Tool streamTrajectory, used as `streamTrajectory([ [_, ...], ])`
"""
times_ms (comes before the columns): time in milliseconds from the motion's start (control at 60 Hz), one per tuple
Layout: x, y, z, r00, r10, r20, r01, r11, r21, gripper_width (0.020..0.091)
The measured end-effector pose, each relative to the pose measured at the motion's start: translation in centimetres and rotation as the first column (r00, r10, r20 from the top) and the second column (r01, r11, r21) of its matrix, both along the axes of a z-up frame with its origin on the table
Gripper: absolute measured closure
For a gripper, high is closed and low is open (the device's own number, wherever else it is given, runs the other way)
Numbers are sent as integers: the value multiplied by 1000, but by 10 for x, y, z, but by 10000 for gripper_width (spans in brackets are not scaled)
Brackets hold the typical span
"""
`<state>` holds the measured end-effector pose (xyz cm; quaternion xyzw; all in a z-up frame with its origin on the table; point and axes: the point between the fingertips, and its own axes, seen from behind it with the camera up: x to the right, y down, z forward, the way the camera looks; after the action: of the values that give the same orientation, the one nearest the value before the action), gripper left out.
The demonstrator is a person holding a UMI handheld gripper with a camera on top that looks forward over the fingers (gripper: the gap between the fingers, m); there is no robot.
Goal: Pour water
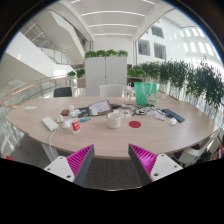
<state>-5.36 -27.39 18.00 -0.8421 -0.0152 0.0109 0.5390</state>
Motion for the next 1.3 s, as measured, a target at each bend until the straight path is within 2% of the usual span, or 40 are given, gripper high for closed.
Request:
streamTrajectory([
  [100,-3,-6,-4,997,-59,-45,59,998,-2,290],
  [117,-9,-16,-15,997,-66,-51,66,998,0,290],
  [150,1,-19,4,996,-73,-48,73,997,4,288],
  [217,-20,-16,-15,995,-91,-27,92,996,14,292],
  [433,-43,-5,-22,995,-102,9,102,995,22,293],
  [650,-102,37,-27,1000,9,-6,-9,999,47,292],
  [867,-181,134,-56,986,162,-33,-160,986,50,288],
  [1100,-235,252,-95,966,256,-40,-253,965,62,292],
  [1300,-256,296,-119,956,290,-39,-287,955,71,286],
])
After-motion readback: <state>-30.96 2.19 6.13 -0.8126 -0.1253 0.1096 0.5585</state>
